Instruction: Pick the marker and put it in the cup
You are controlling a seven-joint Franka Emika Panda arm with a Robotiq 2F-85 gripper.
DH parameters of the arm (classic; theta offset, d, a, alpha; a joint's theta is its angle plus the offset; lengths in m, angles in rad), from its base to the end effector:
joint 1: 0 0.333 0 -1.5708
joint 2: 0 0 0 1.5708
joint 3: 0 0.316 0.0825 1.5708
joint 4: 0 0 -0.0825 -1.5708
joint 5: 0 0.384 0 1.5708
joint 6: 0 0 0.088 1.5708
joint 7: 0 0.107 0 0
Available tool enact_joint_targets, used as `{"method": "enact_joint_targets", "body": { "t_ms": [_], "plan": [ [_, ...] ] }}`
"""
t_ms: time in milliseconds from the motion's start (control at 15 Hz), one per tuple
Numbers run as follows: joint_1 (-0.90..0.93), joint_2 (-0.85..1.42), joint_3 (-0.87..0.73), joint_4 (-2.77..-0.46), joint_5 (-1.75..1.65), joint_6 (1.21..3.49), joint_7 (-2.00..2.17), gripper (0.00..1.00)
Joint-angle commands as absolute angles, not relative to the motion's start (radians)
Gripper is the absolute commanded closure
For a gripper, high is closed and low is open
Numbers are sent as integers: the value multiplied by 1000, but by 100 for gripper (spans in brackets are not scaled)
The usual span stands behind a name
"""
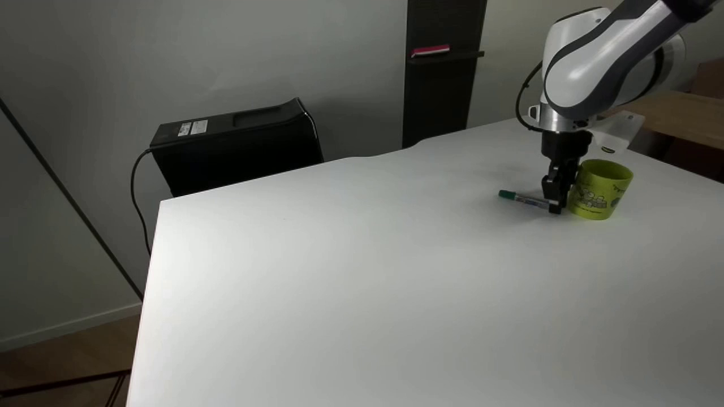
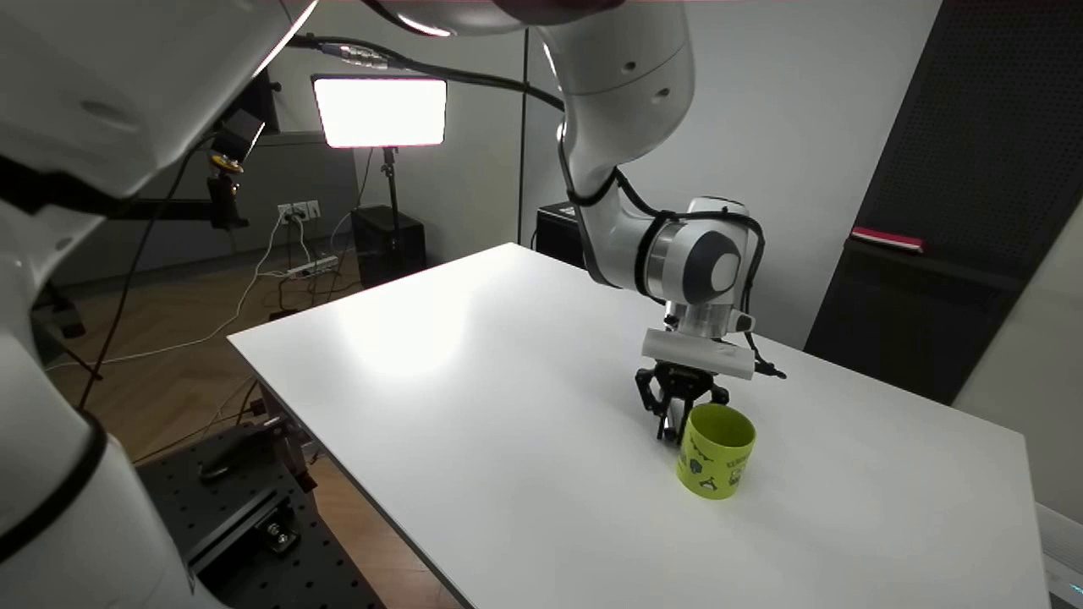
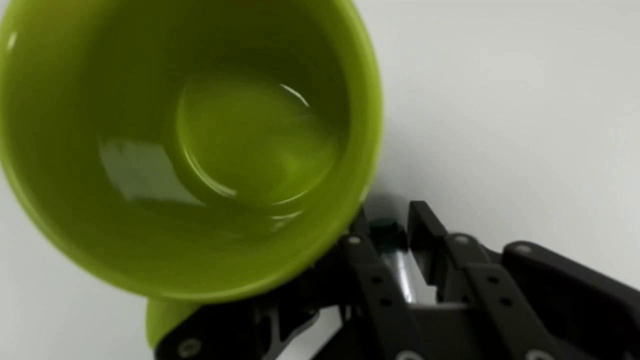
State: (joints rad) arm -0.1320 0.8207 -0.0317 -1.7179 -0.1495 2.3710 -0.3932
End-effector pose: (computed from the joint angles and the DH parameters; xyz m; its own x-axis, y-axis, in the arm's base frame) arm 0.6336 -0.1053 0.0987 0.9200 0.3362 -0.2014 0.3494 -0.9364 0.0327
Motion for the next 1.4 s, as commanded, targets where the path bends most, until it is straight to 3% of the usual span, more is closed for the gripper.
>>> {"method": "enact_joint_targets", "body": {
  "t_ms": [0, 133, 1133, 1333],
  "plan": [
    [-118, 841, -67, -1660, -177, 2298, -325, 98],
    [-125, 829, -70, -1661, -177, 2289, -326, 94],
    [-116, 640, -92, -1709, -208, 2341, -301, 94],
    [-123, 559, -115, -1723, -210, 2245, -270, 94]
  ]
}}
